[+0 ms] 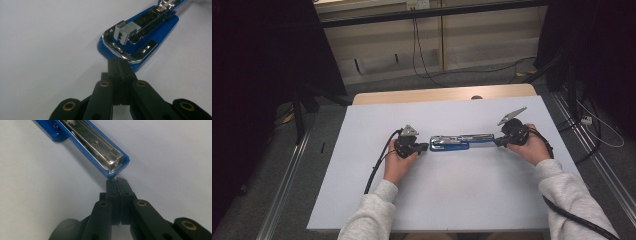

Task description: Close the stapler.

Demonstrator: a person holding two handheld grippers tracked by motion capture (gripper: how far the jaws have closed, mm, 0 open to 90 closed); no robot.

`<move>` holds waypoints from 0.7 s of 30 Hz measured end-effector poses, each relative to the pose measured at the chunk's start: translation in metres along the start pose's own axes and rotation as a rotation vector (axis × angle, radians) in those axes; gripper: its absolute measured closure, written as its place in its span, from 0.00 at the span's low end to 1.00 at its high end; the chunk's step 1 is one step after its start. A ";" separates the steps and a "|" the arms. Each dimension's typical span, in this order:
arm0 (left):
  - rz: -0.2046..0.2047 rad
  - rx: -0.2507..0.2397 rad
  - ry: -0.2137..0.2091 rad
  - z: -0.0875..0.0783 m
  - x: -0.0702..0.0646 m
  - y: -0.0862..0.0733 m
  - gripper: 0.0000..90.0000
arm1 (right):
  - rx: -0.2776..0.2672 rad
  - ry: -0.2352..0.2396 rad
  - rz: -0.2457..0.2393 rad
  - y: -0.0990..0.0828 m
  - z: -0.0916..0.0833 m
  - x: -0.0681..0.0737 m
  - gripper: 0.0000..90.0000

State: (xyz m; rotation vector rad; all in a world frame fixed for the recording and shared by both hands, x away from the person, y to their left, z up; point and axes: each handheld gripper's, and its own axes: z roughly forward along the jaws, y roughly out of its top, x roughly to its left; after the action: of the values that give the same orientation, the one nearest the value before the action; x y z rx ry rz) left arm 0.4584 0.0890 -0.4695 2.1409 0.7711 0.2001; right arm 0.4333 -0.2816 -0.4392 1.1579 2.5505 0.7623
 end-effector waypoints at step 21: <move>0.029 0.008 0.018 0.003 -0.002 0.003 1.00 | -0.046 0.006 -0.034 0.025 -0.011 0.012 0.97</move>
State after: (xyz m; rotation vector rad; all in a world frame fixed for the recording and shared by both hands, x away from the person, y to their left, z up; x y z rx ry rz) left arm 0.4593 0.0849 -0.4691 2.1609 0.7529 0.2318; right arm 0.4371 -0.2630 -0.4159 1.0966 2.5366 0.8138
